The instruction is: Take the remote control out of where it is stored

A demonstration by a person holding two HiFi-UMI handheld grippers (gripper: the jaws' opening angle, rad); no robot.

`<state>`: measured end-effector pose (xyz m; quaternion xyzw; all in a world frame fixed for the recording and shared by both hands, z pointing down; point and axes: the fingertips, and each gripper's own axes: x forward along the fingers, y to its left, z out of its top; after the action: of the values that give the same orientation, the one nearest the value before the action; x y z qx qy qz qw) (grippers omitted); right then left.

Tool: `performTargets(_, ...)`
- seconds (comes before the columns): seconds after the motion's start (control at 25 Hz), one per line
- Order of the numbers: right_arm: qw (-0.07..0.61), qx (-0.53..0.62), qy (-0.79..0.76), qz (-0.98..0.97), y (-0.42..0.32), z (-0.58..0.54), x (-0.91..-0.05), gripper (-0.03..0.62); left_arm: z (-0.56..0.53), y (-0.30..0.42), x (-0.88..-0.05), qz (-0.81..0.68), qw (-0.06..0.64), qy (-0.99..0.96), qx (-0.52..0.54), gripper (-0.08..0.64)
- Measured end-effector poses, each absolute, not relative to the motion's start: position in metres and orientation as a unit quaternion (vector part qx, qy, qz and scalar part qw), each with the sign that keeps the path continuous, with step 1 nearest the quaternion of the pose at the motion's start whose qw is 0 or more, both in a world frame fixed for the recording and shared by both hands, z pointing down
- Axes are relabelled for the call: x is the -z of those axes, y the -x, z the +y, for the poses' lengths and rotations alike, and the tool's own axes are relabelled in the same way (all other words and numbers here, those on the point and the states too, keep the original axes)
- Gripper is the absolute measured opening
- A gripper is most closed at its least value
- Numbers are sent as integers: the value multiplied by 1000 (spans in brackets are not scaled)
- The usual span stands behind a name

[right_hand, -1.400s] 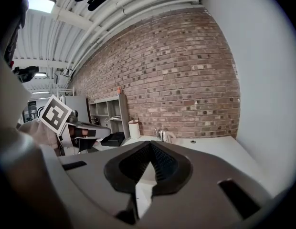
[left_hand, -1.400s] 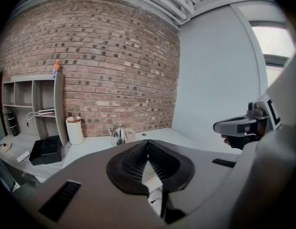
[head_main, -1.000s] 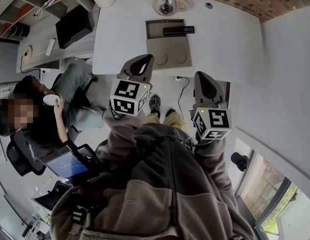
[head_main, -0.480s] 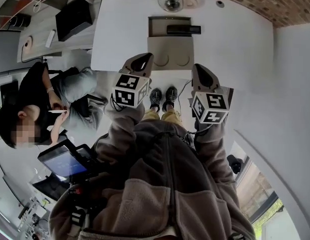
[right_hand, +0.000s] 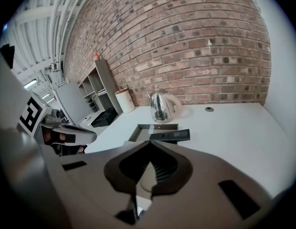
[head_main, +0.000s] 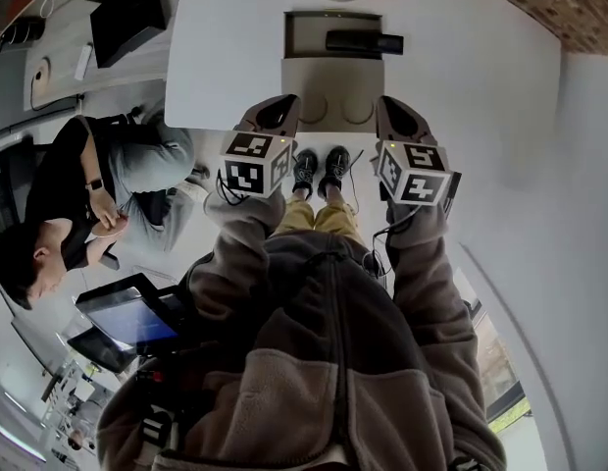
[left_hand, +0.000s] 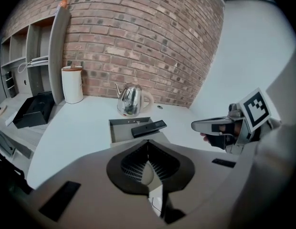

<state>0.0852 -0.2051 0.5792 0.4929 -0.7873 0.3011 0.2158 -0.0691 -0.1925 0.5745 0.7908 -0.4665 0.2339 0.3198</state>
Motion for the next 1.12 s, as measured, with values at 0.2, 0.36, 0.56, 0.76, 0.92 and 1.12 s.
performTargets(0.2,223,-312,-493,-781,-95,-237,-608,3,-204,69,-592,-472,325,-783,-243,6)
performTargets(0.36,224,-318,-500,-774,-102,-263,-632,3,-214,72,-602,-475,329,-778,-248,6)
performTargets(0.56,222,-316,-511,-768,-115,-295,-647,5,-223,75,-607,-478,329,-775,-251,6)
performTargets(0.76,202,-329,-531,-754,-132,-320,-660,16,-222,79,-615,-477,339,-771,-251,6)
performTargets(0.92,186,-353,-555,-730,-147,-333,-672,90,-217,86,-623,-476,342,-767,-261,6)
performTargets(1.12,155,-411,-562,-701,-159,-345,-696,169,-212,92,-628,-475,346,-764,-266,6)
